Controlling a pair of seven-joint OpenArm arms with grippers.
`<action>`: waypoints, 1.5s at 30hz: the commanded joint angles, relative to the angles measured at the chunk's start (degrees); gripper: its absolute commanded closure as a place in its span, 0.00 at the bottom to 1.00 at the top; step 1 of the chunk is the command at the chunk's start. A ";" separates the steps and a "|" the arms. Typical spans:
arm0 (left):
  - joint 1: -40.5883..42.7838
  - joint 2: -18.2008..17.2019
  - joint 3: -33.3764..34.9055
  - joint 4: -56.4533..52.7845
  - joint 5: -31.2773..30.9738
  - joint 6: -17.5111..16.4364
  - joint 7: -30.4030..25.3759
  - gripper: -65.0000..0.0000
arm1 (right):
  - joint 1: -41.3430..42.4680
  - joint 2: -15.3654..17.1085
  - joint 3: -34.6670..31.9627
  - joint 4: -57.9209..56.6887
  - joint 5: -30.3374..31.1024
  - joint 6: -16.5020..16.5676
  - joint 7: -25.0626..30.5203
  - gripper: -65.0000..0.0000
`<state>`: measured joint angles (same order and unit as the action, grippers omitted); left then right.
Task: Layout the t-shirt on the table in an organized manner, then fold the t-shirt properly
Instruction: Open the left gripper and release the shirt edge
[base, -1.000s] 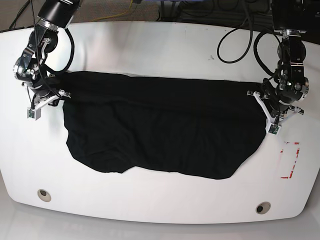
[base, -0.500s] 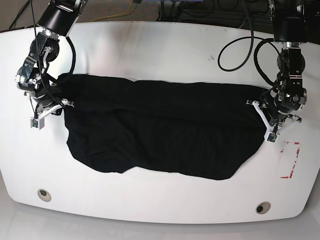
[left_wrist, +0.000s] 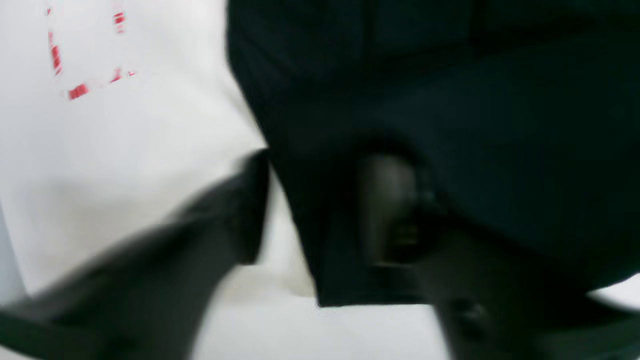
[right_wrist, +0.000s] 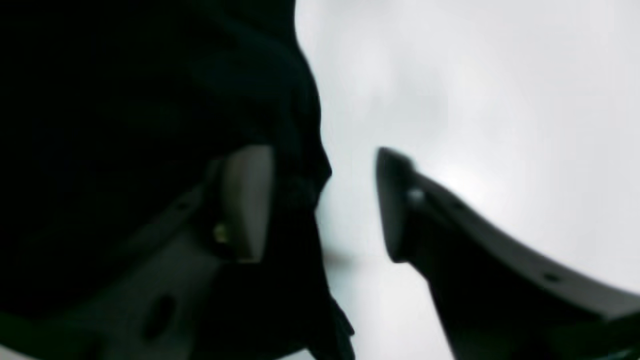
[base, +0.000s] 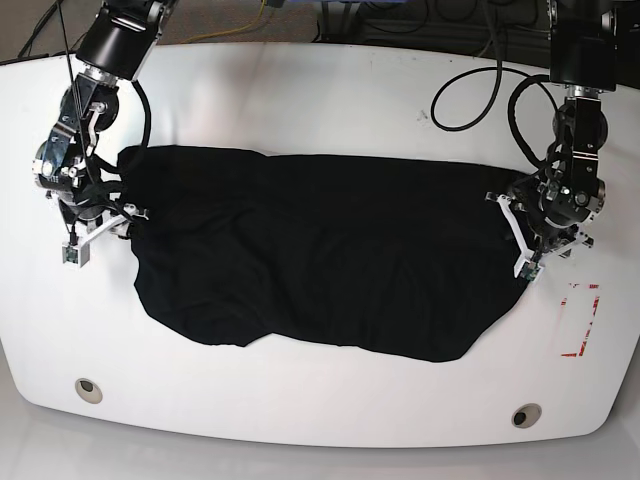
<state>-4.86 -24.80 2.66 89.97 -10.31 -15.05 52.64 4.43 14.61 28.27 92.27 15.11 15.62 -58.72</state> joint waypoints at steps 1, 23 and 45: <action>-1.16 -0.83 -0.33 1.15 3.40 0.32 -0.91 0.32 | 0.37 0.99 0.26 4.65 0.67 0.52 1.09 0.38; -0.37 -0.39 -7.97 8.44 11.76 0.32 -0.73 0.12 | -16.69 0.91 2.01 11.16 3.13 8.16 10.24 0.36; 5.35 1.19 -13.07 13.37 11.76 0.24 -0.91 0.12 | -14.40 0.99 2.10 -5.10 3.04 13.44 17.53 0.36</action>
<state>0.91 -22.68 -10.07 102.10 1.26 -15.09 52.84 -11.29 14.63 30.02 88.16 18.02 28.60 -42.17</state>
